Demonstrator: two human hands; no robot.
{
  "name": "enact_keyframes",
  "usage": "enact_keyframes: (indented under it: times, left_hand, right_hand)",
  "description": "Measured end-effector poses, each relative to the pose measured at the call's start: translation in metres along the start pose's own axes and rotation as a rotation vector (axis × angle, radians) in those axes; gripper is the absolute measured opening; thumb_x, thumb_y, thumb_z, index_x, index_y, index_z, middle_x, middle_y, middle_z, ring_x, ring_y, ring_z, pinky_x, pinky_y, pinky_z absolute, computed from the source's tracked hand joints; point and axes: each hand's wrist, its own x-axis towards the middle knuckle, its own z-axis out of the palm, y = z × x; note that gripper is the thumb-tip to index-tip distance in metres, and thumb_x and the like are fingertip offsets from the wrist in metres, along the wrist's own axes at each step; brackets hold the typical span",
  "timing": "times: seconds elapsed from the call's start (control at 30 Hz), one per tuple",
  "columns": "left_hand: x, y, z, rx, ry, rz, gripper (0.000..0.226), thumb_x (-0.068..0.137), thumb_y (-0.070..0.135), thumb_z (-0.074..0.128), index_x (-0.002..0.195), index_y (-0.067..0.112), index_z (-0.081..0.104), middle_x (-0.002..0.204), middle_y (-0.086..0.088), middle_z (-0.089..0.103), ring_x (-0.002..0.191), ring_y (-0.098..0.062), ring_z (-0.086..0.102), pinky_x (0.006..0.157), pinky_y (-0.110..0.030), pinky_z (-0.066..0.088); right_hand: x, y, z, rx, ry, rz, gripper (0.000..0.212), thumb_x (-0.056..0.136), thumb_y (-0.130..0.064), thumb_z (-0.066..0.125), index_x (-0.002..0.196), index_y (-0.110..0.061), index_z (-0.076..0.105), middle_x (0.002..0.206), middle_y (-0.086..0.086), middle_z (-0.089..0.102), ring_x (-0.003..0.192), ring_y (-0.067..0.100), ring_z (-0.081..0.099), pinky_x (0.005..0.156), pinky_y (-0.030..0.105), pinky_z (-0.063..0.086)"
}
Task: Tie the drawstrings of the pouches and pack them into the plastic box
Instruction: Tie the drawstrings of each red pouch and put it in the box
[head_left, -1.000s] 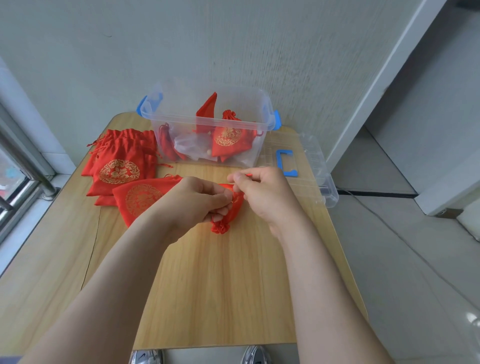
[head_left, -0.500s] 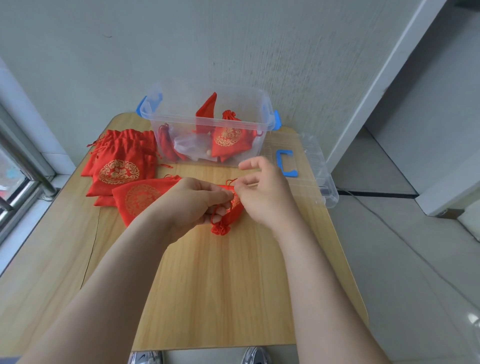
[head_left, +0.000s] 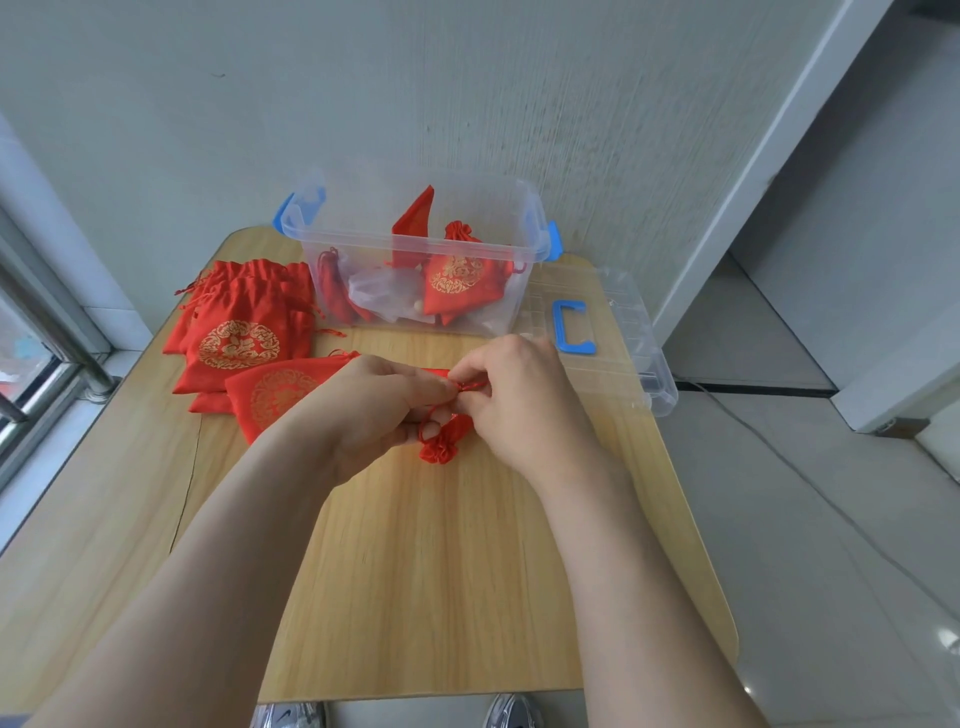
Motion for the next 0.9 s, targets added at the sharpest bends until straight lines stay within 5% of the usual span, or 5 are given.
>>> enact_keyframes:
  times: [0.17, 0.3, 0.5, 0.73, 0.9]
  left_hand:
    - [0.001, 0.001, 0.001, -0.043, 0.023, 0.002, 0.029, 0.083, -0.005, 0.069, 0.11, -0.014, 0.073, 0.089, -0.02, 0.068, 0.083, -0.028, 0.06, 0.08, -0.035, 0.054]
    - [0.002, -0.001, -0.002, 0.099, 0.193, 0.058, 0.054, 0.06, -0.006, 0.084, 0.111, 0.009, 0.072, 0.105, -0.016, 0.071, 0.093, -0.033, 0.074, 0.092, -0.046, 0.063]
    - [0.001, -0.005, 0.001, 0.294, 0.334, 0.246, 0.012, 0.081, 0.004, 0.088, 0.083, 0.008, 0.077, 0.066, 0.001, 0.072, 0.045, 0.0, 0.056, 0.046, -0.014, 0.041]
    - [-0.007, 0.001, 0.008, 0.41, 0.186, 0.278, 0.021, 0.088, 0.001, 0.073, 0.085, 0.018, 0.085, 0.079, -0.002, 0.081, 0.056, -0.006, 0.062, 0.058, -0.02, 0.049]
    - [-0.007, 0.003, 0.007, 0.378, 0.078, 0.225, 0.023, 0.086, 0.033, 0.076, 0.085, 0.011, 0.082, 0.096, -0.017, 0.079, 0.103, -0.041, 0.072, 0.104, -0.059, 0.055]
  right_hand:
    - [0.0, 0.002, 0.003, -0.087, -0.003, 0.003, 0.01, 0.095, -0.018, 0.077, 0.099, -0.023, 0.085, 0.096, 0.004, 0.075, 0.092, 0.024, 0.068, 0.081, 0.04, 0.059]
    - [0.002, 0.004, 0.004, -0.051, -0.04, 0.082, 0.012, 0.099, -0.021, 0.071, 0.095, -0.023, 0.083, 0.094, 0.0, 0.072, 0.088, 0.019, 0.067, 0.075, 0.033, 0.055]
    - [0.004, 0.004, -0.003, 0.272, -0.118, 0.252, 0.019, 0.103, -0.024, 0.065, 0.092, -0.024, 0.08, 0.092, -0.009, 0.074, 0.089, 0.008, 0.066, 0.07, 0.023, 0.048]
    - [0.001, 0.001, -0.009, 0.533, -0.14, 0.446, 0.021, 0.106, -0.023, 0.063, 0.095, -0.019, 0.08, 0.077, -0.013, 0.065, 0.077, 0.004, 0.058, 0.076, 0.027, 0.046]
    - [-0.001, -0.001, -0.009, 0.55, -0.103, 0.466, 0.028, 0.106, -0.024, 0.063, 0.081, -0.022, 0.076, 0.086, -0.007, 0.075, 0.084, 0.009, 0.067, 0.088, 0.031, 0.055]
